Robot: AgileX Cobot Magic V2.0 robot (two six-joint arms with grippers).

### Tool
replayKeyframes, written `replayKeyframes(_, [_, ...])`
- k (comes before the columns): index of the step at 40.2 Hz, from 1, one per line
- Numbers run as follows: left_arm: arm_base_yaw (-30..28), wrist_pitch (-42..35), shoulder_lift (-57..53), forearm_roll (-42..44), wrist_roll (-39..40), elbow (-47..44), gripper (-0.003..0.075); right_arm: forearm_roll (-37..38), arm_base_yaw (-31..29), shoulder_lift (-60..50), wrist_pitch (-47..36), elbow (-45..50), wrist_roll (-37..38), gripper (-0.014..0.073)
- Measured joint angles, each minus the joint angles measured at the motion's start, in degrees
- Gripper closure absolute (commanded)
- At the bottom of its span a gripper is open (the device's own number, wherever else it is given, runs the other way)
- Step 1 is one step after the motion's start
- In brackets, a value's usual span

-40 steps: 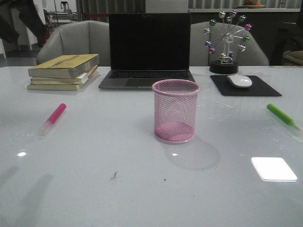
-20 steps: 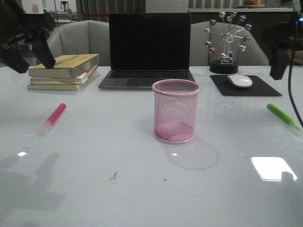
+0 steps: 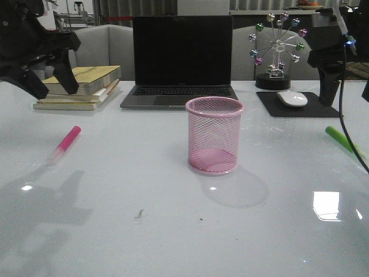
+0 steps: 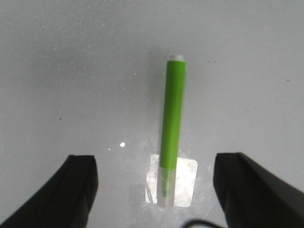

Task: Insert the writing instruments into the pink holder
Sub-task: 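Lower both grippers toward the pink and green highlighters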

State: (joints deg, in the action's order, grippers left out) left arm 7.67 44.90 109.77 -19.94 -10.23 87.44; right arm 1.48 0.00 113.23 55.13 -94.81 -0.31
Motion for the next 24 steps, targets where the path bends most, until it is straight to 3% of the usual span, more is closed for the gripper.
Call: replayKeyframes(24, [0.0, -0.8, 5.4, 1.5, 0.0, 0.7, 0.0274, -0.5, -3.4, 3.9, -1.0, -1.0, -0.1, -0.0010])
